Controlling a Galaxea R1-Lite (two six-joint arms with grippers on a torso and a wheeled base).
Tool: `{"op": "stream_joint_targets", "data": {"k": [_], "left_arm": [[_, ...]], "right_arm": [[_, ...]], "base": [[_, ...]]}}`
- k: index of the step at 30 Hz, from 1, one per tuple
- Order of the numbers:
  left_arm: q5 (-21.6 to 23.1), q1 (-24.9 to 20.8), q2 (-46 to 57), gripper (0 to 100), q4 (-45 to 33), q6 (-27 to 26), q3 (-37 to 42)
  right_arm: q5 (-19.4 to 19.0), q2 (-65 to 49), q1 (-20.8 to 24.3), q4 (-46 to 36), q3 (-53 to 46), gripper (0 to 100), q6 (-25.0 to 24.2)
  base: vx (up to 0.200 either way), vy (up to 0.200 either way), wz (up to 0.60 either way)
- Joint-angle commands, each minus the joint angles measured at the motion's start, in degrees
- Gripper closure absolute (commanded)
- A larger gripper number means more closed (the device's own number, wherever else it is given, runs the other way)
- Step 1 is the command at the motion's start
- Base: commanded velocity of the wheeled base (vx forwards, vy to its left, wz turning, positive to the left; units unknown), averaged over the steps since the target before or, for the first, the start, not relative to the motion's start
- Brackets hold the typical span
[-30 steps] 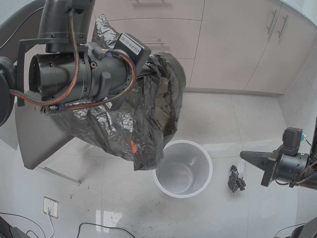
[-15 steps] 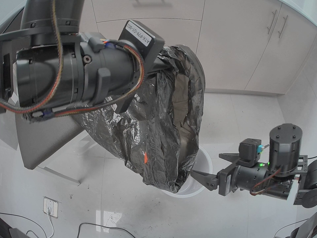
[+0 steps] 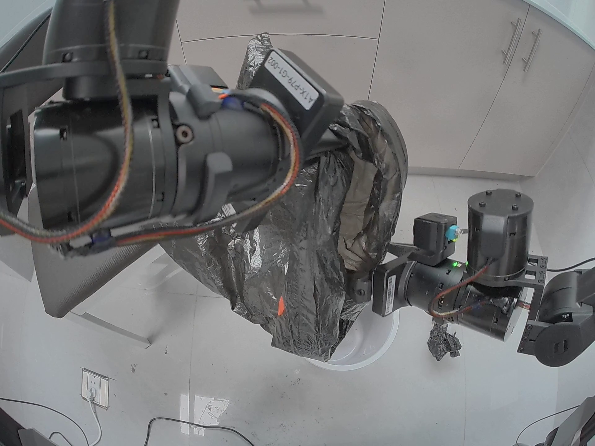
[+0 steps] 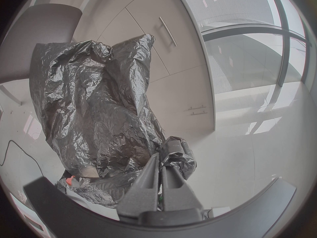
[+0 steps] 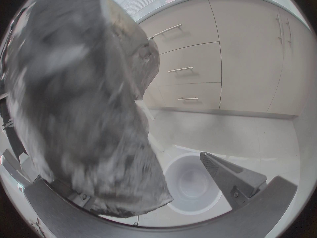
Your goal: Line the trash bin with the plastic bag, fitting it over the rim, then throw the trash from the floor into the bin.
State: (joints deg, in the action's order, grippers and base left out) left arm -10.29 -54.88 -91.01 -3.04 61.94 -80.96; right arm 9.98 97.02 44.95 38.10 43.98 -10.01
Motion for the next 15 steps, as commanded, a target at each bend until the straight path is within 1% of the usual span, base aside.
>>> {"op": "stream_joint_targets", "data": {"k": [1, 7, 11, 15], "left_arm": [[-0.08, -0.66, -1.01, 100, 0.05, -0.07, 0.27], [-0.08, -0.66, -0.92, 100, 0.22, 0.02, 0.27], [-0.17, -0.66, -0.39, 100, 0.22, 0.02, 0.27], [-0.17, -0.49, 0.4, 100, 0.22, 0.02, 0.27]], "right_arm": [[-0.05, 0.53, -1.44, -0.04, 2.51, 0, -0.01], [-0.05, 0.36, -1.09, -0.04, 1.28, 0, -0.27], [-0.14, 1.06, -0.65, 0.14, -2.06, 0, -0.63], [-0.05, 3.96, -0.91, 0.66, -3.2, 0, -0.89]], "base": [[0.0, 0.0, 0.0], [0.0, 0.0, 0.0], [0.0, 0.0, 0.0], [0.0, 0.0, 0.0]]}}
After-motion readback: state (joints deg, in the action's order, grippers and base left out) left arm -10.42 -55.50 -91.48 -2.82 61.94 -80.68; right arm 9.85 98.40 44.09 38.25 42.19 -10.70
